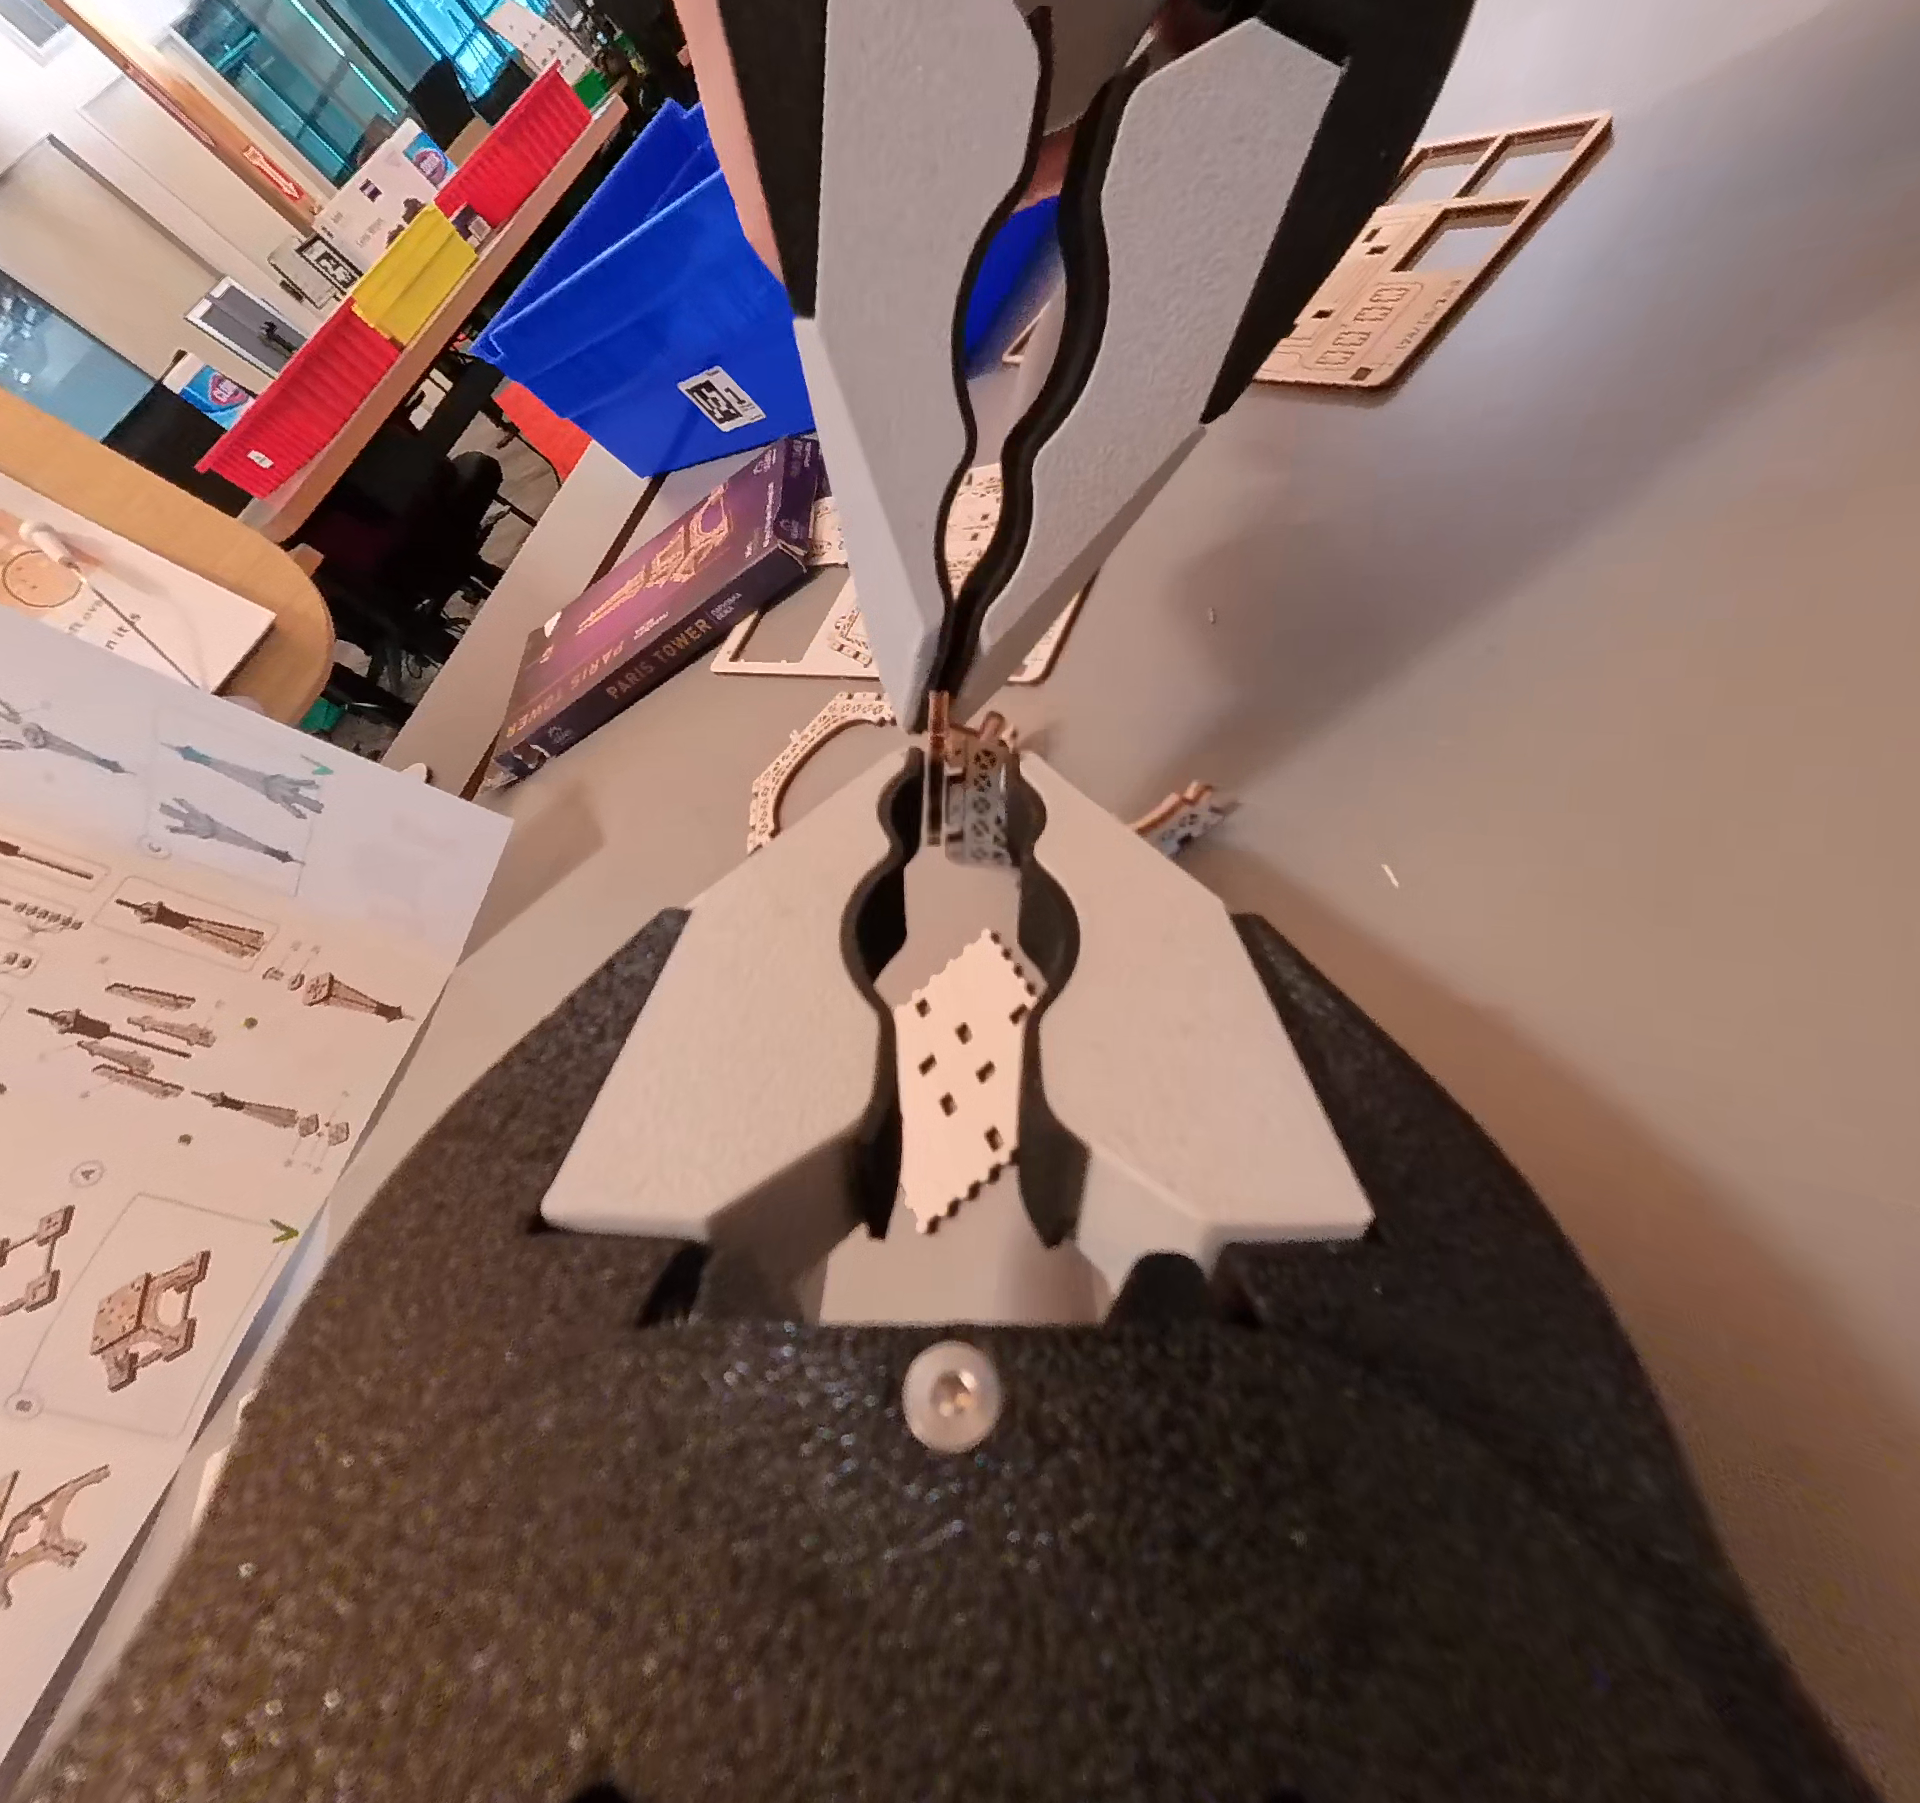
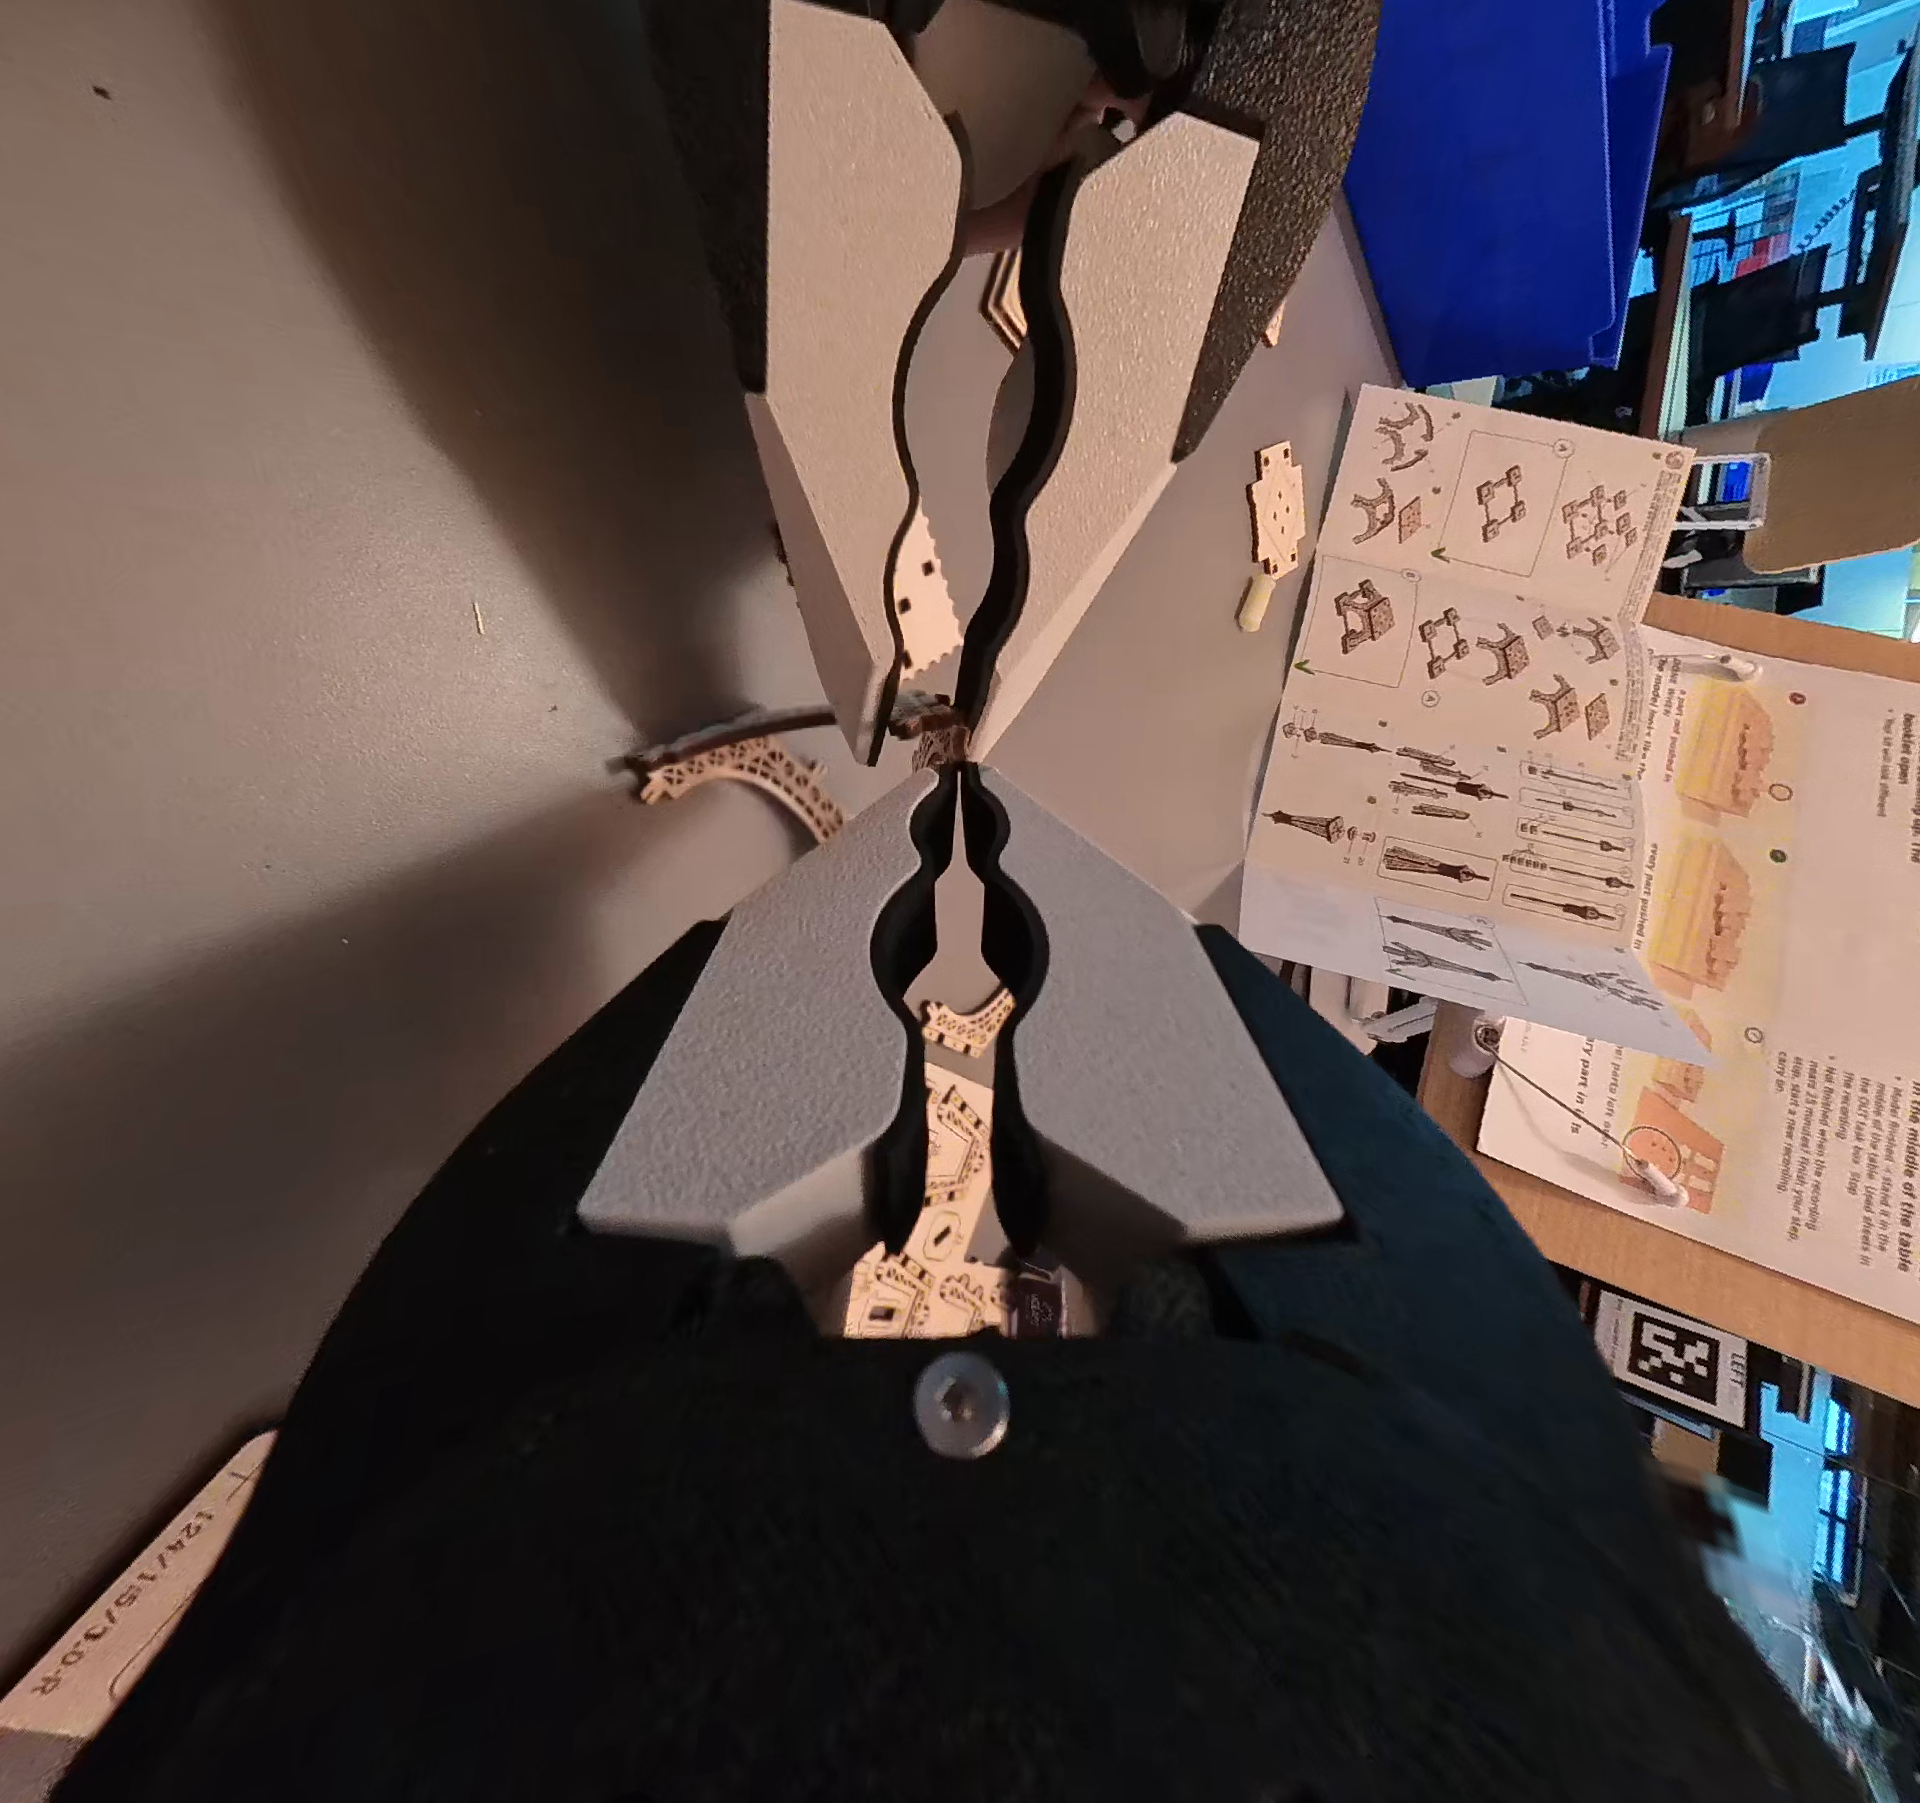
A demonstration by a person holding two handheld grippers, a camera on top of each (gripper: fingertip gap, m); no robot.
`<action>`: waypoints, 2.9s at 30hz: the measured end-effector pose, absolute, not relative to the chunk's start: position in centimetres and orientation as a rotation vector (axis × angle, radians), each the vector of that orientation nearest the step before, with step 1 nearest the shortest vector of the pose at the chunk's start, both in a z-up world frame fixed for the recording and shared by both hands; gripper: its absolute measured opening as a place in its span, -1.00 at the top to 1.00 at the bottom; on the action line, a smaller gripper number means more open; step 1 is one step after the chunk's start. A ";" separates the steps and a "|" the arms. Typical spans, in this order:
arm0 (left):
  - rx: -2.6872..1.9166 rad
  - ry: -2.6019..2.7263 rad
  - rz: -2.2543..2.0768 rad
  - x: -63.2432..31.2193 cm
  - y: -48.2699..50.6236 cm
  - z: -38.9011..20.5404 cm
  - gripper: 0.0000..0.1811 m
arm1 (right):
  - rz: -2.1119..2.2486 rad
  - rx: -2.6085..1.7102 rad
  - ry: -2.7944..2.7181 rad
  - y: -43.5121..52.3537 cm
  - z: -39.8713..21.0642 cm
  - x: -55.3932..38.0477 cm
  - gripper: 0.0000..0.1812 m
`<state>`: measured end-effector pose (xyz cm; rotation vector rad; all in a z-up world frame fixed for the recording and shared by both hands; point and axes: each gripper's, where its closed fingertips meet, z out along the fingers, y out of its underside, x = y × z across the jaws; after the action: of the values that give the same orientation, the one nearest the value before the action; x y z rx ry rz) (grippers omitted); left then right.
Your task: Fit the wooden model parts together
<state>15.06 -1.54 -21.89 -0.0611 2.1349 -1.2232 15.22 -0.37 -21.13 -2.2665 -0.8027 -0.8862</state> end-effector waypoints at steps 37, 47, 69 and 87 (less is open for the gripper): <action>0.152 1.973 -1.010 16.5 2.4 -19.3 0.84 | -0.964 -2.039 -0.712 1.4 -17.9 15.7 1.00; 0.336 1.813 -0.798 16.4 1.2 -20.2 0.83 | -0.866 -2.026 -0.612 1.1 -18.2 16.2 1.00; 0.102 1.839 -0.718 17.7 2.9 -21.1 1.00 | -0.202 -1.973 0.212 0.7 -19.1 15.3 0.59; 0.149 1.846 -0.748 17.2 1.1 -22.2 1.00 | -0.153 -1.983 0.407 1.4 -22.2 14.9 1.00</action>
<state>17.24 1.11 -22.17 0.1490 1.8464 -0.7482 14.86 1.37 -22.21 -1.9833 0.4070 -0.1525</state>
